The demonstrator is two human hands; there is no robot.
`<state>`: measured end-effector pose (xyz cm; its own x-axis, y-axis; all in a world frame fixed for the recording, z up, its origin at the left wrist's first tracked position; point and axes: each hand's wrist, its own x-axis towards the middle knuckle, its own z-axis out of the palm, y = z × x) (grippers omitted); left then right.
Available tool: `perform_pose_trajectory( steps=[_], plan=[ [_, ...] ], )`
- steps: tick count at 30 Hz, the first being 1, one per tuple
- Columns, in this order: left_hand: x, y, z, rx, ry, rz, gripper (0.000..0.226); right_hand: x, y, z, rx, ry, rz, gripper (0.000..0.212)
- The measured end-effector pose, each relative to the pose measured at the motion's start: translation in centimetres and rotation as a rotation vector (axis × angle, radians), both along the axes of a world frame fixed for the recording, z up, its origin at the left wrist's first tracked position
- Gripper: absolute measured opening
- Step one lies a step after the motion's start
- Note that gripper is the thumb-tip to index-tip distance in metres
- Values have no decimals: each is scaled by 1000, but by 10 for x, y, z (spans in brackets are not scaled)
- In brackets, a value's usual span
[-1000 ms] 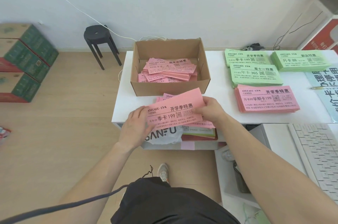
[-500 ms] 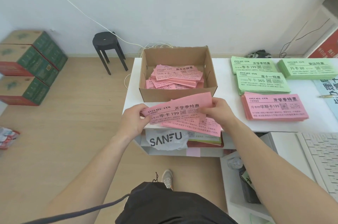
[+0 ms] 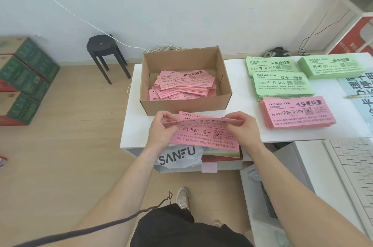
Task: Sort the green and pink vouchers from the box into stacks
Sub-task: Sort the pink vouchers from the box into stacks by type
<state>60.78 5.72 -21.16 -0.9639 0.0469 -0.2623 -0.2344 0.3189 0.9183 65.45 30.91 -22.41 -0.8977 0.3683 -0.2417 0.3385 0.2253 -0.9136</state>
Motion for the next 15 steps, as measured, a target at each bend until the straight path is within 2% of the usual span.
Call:
perform_pose_trajectory(
  steps=[5,9,15],
  plan=[
    [-5,18,-6,-53,3,18,41,-4,-14,-5,-22,51,-62,25],
    [-5,27,-8,-43,-10,68,33,-8,-19,-12,-9,54,-86,25],
    [-1,29,-4,-101,12,32,26,-7,-10,-14,8,43,-57,28]
  ],
)
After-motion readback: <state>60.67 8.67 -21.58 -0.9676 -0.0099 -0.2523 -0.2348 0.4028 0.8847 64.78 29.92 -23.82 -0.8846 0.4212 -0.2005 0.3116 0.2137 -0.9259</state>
